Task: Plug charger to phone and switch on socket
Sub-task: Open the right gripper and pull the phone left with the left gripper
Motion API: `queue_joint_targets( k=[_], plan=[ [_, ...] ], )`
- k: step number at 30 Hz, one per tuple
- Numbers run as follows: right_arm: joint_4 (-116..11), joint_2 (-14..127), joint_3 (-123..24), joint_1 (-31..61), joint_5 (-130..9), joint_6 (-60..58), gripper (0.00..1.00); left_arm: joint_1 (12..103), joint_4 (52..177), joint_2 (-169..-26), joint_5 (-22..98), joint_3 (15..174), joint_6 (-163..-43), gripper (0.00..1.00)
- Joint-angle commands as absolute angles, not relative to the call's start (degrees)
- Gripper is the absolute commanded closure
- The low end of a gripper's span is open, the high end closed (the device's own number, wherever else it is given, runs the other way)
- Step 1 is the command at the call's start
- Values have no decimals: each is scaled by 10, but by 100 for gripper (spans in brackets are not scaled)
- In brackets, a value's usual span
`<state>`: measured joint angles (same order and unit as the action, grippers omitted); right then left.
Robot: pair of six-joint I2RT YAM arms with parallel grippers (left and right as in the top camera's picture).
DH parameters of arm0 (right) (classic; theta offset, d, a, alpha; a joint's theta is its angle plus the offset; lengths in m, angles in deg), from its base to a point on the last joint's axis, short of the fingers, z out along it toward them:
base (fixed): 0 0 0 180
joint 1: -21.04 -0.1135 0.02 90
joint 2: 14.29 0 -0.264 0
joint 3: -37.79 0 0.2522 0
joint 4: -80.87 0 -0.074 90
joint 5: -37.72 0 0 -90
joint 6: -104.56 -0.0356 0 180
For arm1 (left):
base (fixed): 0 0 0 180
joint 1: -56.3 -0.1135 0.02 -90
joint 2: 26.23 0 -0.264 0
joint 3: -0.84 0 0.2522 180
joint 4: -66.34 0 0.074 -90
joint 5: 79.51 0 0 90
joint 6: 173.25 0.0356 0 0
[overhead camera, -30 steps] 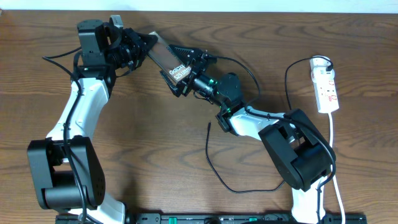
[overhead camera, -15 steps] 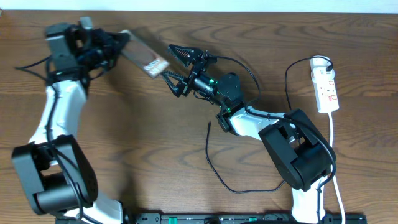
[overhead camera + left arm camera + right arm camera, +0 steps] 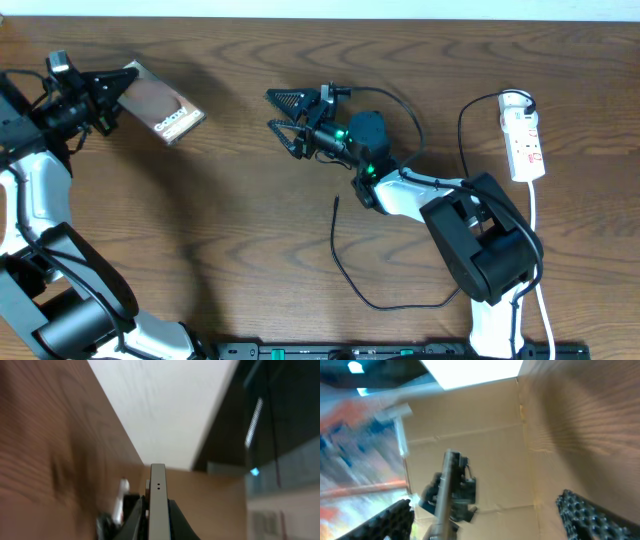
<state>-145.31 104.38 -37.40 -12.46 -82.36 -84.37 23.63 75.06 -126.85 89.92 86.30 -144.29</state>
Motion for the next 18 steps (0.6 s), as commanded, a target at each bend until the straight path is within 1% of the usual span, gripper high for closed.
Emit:
queue_joint_targets(
  k=[1,2,4,5,8,14,18],
  plan=[
    [-1421,1037,-389,-111,-878,-732,2,228,748,-1268,1006,864,-1457,92],
    [-1392,1036,-396,-106,-889,-717,1,228,746,-1268,1006,864,-1457,92],
    [-1291,1029,-423,-95,-915,-668,1,229,746,-1268,1006,864,-1456,92],
    [-1168,1023,-457,-87,-926,-610,1,229,746,-1268,1006,864,-1453,93],
    [-939,1019,-537,-78,-913,-504,1,229,746,-1268,1006,864,-1439,92],
    [-589,1019,-695,-73,-806,-379,1,229,746,-1268,1006,864,-1420,92],
    [-425,1019,-758,-80,-704,-369,1,229,746,-1268,1006,864,-1416,92]
  ],
)
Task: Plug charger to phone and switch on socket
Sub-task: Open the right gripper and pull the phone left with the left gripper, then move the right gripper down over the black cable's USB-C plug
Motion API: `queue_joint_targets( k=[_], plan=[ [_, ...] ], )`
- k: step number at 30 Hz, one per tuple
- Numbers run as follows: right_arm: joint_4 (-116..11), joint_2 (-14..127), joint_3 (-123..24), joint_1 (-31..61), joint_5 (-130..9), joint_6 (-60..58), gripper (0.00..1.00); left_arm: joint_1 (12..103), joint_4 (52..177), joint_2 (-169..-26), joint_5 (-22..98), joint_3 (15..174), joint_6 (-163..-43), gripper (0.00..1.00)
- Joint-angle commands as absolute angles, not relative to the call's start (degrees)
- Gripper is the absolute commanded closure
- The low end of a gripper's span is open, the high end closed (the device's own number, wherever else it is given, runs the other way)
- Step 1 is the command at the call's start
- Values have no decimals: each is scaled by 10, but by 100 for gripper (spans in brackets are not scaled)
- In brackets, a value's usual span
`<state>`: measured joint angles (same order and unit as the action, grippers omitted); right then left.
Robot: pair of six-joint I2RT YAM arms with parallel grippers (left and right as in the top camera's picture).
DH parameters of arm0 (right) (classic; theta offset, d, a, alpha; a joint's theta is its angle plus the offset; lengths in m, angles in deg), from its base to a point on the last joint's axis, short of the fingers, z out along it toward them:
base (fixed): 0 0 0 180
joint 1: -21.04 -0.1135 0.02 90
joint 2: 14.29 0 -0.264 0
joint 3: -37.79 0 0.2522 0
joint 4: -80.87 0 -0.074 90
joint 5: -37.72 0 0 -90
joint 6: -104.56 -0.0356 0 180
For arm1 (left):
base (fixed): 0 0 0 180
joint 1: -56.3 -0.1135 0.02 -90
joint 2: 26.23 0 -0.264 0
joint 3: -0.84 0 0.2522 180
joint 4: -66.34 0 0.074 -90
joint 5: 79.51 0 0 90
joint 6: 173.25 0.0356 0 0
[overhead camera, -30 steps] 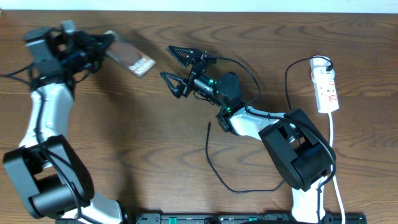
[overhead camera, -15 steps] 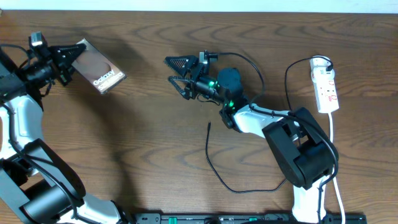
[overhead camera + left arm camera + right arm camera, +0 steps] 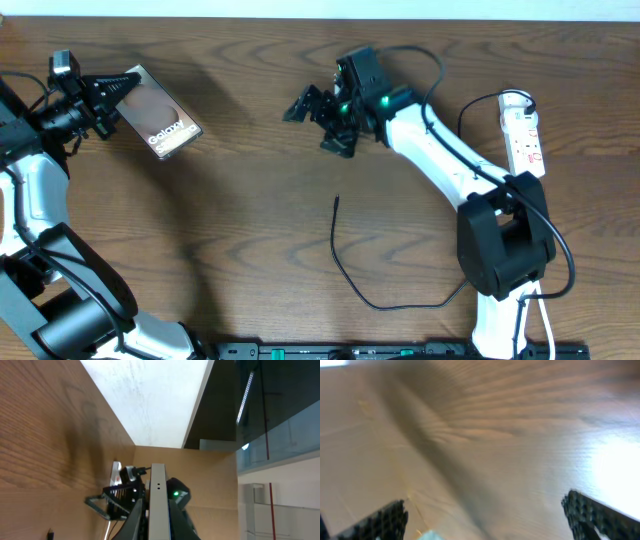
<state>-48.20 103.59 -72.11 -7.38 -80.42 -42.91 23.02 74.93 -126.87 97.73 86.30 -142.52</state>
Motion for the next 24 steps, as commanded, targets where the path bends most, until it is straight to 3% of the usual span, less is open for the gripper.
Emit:
queue_joint_targets(
  k=[1,9,16,24],
  plan=[
    [-400,1019,-765,-82,-689,-366,1,229,746,-1268,1006,864,-1416,92],
    [-241,1021,-742,-108,-642,-340,1,229,747,-1268,1006,864,-1393,93],
    [-254,1021,-689,-158,-642,-341,1,230,746,-1268,1006,864,-1392,92],
    [-291,1021,-614,-181,-642,-362,8,230,747,-1268,1006,864,-1380,93]
  ],
)
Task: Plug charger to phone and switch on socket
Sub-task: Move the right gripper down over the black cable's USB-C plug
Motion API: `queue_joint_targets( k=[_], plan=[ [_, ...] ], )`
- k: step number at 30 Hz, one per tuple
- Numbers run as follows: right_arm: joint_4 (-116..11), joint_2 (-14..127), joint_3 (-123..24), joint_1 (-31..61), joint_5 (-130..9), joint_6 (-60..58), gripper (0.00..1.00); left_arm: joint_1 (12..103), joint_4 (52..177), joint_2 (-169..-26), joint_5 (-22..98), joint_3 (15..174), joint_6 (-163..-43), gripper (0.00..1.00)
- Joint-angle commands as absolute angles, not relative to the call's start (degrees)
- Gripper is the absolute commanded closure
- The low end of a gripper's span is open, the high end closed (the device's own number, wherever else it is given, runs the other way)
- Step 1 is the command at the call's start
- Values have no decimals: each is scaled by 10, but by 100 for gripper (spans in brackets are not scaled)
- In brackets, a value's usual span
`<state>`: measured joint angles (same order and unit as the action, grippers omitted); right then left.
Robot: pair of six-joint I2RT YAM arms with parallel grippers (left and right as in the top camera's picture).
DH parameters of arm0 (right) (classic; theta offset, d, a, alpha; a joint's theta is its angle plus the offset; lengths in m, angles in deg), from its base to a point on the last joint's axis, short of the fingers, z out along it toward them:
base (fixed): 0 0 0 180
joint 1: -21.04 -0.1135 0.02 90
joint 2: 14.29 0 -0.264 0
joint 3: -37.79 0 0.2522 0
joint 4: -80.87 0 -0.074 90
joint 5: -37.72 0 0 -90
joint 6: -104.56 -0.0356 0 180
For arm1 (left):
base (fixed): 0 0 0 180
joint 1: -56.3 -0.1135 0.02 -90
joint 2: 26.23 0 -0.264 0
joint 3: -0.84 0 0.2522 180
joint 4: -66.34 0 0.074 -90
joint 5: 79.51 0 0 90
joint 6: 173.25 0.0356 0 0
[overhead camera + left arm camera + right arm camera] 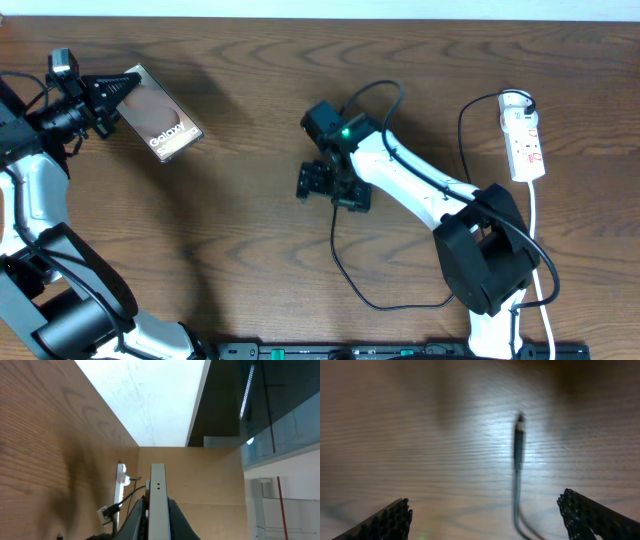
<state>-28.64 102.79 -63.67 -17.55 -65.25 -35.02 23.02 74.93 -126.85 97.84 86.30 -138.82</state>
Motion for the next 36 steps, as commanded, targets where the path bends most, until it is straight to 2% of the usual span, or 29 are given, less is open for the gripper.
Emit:
queue_joint_targets(
  k=[1,4,12,17,23,36],
  plan=[
    [-292,1021,-610,-181,-642,-362,8,230,746,-1268,1006,864,-1379,92],
    [-291,1021,-605,-181,-642,-362,8,230,747,-1268,1006,864,-1377,92],
    [-291,1021,-605,-188,-604,-362,20,230,747,-1268,1006,864,-1366,92],
    [-299,1021,-604,-188,-577,-362,21,230,747,-1268,1006,863,-1366,92],
    [-352,1021,-573,-186,-587,-351,31,230,748,-1268,1006,863,-1366,93],
    [-360,1021,-568,-182,-584,-344,39,230,748,-1268,1006,863,-1366,93]
  ],
)
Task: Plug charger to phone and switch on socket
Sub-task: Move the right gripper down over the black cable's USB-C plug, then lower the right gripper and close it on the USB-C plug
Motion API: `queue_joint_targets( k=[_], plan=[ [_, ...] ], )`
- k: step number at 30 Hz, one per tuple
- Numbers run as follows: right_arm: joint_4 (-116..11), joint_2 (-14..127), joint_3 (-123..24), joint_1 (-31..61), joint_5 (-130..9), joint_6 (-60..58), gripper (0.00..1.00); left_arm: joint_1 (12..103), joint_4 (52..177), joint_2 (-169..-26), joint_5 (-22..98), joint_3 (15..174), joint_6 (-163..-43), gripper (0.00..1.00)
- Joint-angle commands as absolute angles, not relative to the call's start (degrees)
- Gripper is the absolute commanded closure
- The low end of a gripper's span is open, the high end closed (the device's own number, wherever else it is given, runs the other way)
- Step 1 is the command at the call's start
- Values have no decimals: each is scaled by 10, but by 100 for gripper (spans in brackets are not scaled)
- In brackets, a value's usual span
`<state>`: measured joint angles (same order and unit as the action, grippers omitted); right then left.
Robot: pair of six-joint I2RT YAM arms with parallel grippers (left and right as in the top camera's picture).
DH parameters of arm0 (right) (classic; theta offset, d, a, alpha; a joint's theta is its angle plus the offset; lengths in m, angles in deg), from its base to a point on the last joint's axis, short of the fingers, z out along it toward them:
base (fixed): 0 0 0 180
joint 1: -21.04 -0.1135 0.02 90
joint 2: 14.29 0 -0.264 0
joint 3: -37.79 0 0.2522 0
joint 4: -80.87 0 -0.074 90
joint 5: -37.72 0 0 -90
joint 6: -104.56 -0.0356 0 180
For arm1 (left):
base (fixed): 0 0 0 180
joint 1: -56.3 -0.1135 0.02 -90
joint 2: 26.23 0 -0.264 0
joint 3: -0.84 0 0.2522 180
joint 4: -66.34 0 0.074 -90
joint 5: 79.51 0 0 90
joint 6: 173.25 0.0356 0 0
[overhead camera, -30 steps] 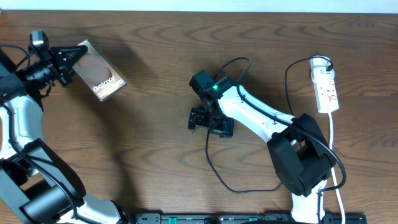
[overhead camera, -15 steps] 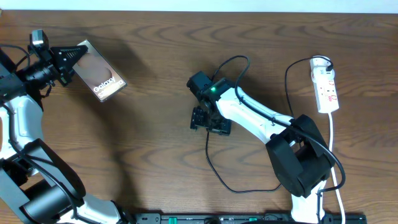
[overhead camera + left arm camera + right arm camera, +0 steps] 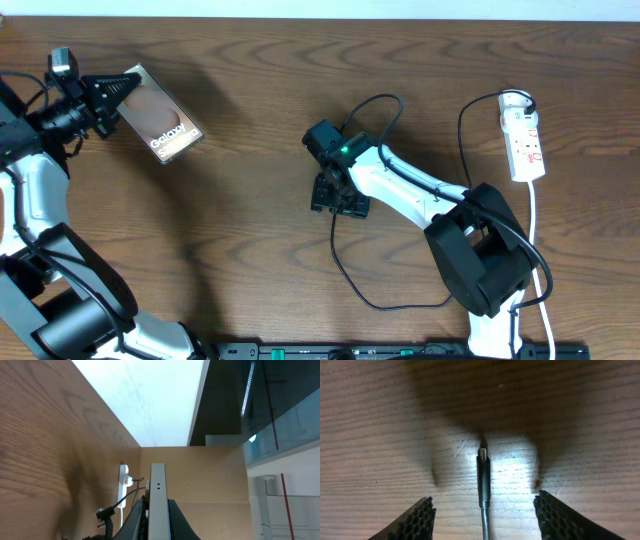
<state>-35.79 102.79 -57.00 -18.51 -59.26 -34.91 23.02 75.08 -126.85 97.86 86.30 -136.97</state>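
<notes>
My left gripper (image 3: 112,92) is shut on the phone (image 3: 158,112), held tilted above the table at the far left; the left wrist view shows its thin edge (image 3: 158,500) clamped between the fingers. The black charger cable (image 3: 345,275) lies on the wood, its plug tip (image 3: 483,462) pointing away from me. My right gripper (image 3: 336,197) is low over that plug, open, with one finger on either side of it (image 3: 483,515). The white socket strip (image 3: 524,137) lies at the far right.
The cable runs in a loop from the plug toward the front of the table and on to the right. A second black lead (image 3: 470,115) curves up to the socket strip. The right arm (image 3: 400,190) stretches across the middle.
My right gripper has come down and slightly right over the cable plug; the plug now lies centred between its open fingers. The left gripper still holds the phone in the same place.
The right gripper was open in mid-air over the table's middle, then farther back, then above the cable end, and now straddles the plug close to the wood. Throughout, the left gripper has kept the phone lifted at the far left.
</notes>
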Motion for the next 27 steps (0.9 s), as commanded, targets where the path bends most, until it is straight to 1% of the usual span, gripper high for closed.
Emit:
queue_joint_targets(
  k=[1,7,13,27],
  plan=[
    [-361,1021,-568,-182,-584,-344,39,230,748,-1268,1006,863,-1366,92],
    [-361,1024,-567,-183,-572,-344,43,230,748,-1268,1006,863,-1364,93],
    [-368,1050,-567,-183,-576,-346,44,230,748,-1268,1005,863,-1353,92],
    [-369,1071,-567,-183,-581,-343,51,230,748,-1268,1005,863,-1353,92]
  ],
)
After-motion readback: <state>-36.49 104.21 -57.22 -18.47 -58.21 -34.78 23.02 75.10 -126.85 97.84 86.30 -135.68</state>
